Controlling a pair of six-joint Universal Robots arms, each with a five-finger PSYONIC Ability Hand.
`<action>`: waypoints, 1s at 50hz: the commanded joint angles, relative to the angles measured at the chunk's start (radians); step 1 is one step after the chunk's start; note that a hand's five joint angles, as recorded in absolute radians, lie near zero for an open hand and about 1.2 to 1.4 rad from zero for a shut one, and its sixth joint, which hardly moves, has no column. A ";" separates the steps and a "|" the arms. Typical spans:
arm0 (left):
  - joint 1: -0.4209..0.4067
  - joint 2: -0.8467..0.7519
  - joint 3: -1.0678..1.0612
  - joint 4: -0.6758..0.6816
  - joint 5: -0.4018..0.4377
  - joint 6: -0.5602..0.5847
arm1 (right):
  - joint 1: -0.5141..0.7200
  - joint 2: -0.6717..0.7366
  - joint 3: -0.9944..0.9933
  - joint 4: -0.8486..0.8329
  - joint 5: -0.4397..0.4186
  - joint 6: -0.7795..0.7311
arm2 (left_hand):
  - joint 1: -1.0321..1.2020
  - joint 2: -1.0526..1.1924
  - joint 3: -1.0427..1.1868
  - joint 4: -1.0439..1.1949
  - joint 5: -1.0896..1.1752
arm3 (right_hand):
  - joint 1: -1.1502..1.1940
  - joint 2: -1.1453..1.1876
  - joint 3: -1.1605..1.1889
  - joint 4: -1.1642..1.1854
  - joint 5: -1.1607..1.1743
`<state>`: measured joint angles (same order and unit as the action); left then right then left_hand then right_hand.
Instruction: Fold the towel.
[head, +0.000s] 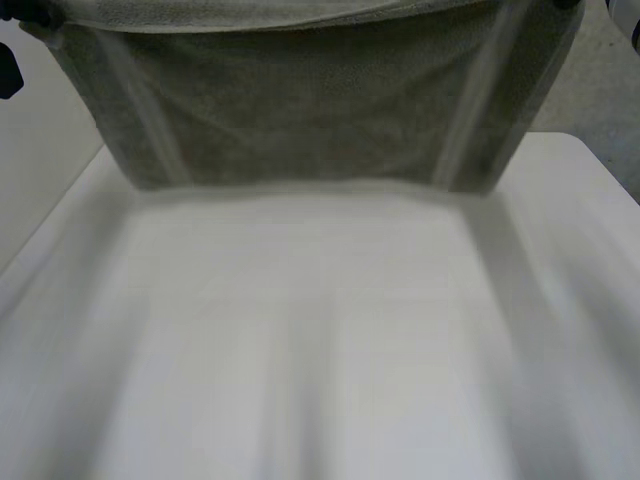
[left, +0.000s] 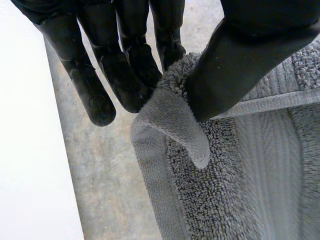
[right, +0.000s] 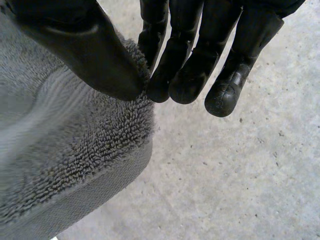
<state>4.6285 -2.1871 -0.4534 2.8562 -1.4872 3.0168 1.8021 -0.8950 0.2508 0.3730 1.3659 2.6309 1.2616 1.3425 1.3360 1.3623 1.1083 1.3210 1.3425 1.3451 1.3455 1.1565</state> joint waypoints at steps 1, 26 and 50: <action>-0.001 0.053 -0.125 -0.014 0.011 0.002 | -0.003 -0.016 0.056 0.024 -0.030 0.018 | 0.135 0.054 0.060 0.034 0.113 | 0.075 0.054 0.051 0.051 0.065; 0.061 0.113 -0.969 0.203 0.156 0.137 | -0.116 -0.236 1.047 -0.146 -0.222 -0.101 | 0.135 0.054 0.060 0.034 0.113 | 0.075 0.054 0.051 0.051 0.065; 0.164 0.561 -1.262 0.146 0.384 0.162 | -0.326 -0.654 1.274 0.046 -0.522 -0.135 | 0.135 0.054 0.060 0.034 0.113 | 0.075 0.054 0.051 0.051 0.065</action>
<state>4.7877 -1.6387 -1.7028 3.0069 -1.1182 3.1826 1.4808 -1.5534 1.5372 0.4021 0.8702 2.4996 1.2621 1.3447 1.3400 1.3628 1.1082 1.3210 1.3425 1.3451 1.3455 1.1565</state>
